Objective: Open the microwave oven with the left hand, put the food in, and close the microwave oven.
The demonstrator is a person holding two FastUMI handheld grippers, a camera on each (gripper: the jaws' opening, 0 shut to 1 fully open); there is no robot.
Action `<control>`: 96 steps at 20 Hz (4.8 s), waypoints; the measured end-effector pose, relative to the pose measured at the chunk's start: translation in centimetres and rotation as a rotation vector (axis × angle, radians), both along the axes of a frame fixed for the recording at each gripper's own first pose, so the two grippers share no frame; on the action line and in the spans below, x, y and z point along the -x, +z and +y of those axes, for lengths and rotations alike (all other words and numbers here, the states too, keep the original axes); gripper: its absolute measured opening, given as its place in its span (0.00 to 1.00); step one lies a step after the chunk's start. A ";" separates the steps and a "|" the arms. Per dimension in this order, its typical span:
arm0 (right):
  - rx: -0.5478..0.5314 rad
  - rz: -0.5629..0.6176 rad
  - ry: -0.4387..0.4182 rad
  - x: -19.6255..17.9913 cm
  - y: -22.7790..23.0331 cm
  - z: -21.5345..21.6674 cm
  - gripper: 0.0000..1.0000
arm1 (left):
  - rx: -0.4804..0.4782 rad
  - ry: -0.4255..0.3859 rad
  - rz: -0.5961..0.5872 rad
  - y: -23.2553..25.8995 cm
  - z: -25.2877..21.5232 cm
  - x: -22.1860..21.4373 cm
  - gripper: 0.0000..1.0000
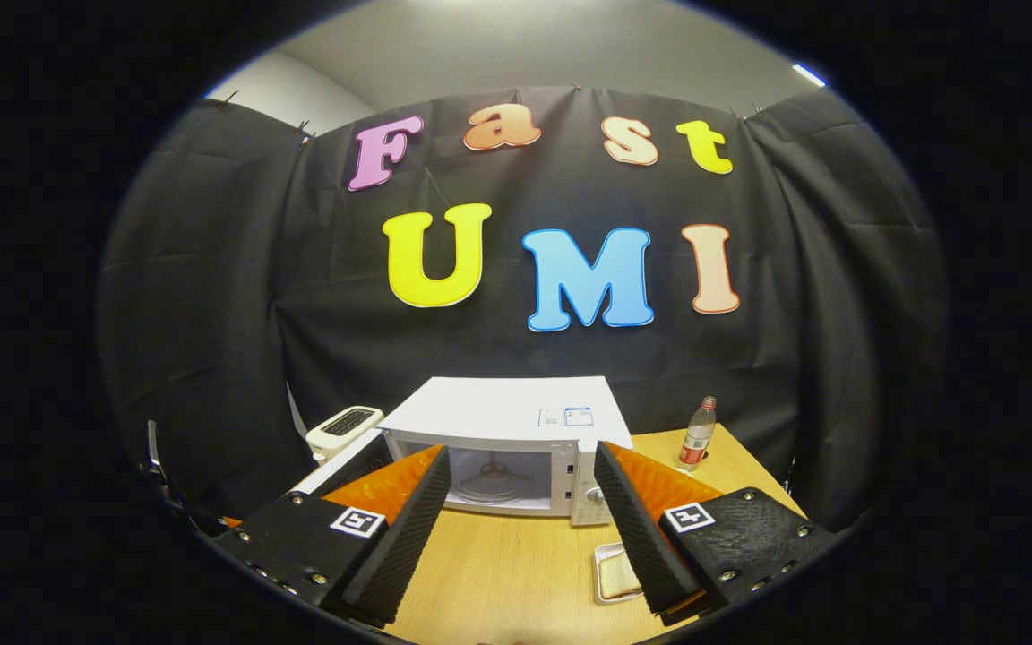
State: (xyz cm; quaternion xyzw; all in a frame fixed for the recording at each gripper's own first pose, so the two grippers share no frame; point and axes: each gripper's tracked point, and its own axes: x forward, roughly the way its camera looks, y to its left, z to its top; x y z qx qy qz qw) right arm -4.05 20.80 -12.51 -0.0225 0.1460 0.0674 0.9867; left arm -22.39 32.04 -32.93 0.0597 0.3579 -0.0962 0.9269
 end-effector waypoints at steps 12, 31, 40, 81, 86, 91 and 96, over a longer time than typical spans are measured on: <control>-0.004 0.097 0.007 -2.0 -3.7 -5.2 0.97 | 0.014 0.289 -0.245 12.5 2.7 -0.7 0.21; -0.235 0.641 -0.102 -1.8 -22.3 -21.9 0.97 | 0.083 0.243 -0.627 27.9 -17.6 -17.3 0.96; -0.324 0.815 0.002 -0.9 -28.1 -20.9 0.97 | 0.012 0.246 -0.556 25.6 -22.4 -19.3 0.96; -1.064 0.482 0.011 -3.1 -13.1 1.3 0.23 | 0.135 0.074 -0.613 28.6 -7.1 -15.5 0.95; -1.045 0.497 -0.009 -4.3 -14.1 3.8 0.23 | 0.147 0.092 -0.613 28.6 -4.4 -14.4 0.95; -1.039 0.516 -0.046 -6.6 -16.0 5.0 0.23 | 0.133 0.144 -0.611 28.0 -2.1 -14.4 0.95; -1.035 0.470 -0.108 -10.2 -17.9 6.1 0.23 | 0.093 0.187 -0.607 28.1 -0.8 -14.0 0.95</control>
